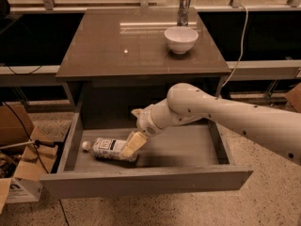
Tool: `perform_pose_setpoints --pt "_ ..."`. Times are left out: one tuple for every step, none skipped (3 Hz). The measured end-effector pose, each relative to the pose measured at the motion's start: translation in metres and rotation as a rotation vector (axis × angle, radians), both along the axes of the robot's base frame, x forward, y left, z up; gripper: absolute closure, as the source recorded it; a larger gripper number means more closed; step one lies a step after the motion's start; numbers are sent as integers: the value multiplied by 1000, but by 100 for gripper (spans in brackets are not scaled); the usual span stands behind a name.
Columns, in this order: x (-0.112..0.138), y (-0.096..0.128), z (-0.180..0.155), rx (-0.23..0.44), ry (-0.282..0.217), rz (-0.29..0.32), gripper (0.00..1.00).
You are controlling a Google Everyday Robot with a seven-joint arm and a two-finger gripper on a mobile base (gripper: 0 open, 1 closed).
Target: Pick blue plastic bottle from top drawer and place on counter
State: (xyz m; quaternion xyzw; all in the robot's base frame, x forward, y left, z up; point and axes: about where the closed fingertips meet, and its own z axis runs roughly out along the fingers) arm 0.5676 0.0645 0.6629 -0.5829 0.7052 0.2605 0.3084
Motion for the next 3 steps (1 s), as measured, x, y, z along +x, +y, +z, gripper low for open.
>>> perform_pose_setpoints --pt "-5 16 -20 42 57 -7 0" --pt "-14 22 -35 77 106 -21 18" --pt "-23 16 -38 103 130 -63 49"
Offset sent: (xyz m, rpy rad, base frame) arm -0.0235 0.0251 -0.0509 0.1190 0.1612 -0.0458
